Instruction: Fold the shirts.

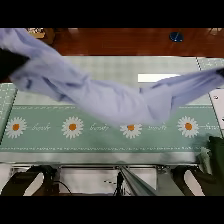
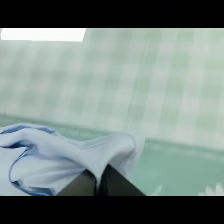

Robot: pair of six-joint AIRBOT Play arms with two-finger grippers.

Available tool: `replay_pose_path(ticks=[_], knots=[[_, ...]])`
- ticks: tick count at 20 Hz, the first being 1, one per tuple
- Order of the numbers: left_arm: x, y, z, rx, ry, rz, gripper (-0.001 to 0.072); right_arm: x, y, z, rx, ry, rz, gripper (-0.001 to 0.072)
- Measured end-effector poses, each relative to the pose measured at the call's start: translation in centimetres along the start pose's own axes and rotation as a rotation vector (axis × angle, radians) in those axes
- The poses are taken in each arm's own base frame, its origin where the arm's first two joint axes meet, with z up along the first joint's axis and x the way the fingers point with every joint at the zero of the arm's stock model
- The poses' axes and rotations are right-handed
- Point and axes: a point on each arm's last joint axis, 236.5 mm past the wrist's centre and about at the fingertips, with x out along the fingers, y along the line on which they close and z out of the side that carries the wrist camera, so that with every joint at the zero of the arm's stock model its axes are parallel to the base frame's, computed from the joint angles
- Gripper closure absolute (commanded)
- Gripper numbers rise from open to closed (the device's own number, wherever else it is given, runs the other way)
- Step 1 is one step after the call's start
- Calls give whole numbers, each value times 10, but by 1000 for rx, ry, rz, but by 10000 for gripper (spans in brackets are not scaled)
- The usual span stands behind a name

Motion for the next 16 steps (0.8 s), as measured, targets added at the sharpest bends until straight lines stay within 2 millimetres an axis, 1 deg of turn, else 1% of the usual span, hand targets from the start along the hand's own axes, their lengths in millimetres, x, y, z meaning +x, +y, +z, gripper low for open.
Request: replay_pose_path(ticks=[3,5,7,9,11,12,13,14,16], knots=[[44,27,-57,-138,146,-18,680,43,-6,-53,44,214,35,686],[73,42,-95,-245,210,-32,680,81,-14,-83,59,330,37,686],[97,60,-133,-342,256,-20,679,119,-26,-104,69,408,17,686],[118,78,-169,-425,283,9,679,151,-37,-119,82,464,-5,686],[130,92,-194,-482,294,37,666,179,-47,-128,96,498,-23,686],[136,98,-203,-502,296,52,562,190,-51,-130,102,505,-29,685],[140,103,-209,-513,292,61,423,201,-56,-132,111,508,-38,685],[143,107,-213,-511,289,66,368,209,-60,-135,115,514,-45,685],[148,112,-216,-488,278,69,367,221,-66,-135,120,508,-55,685]])
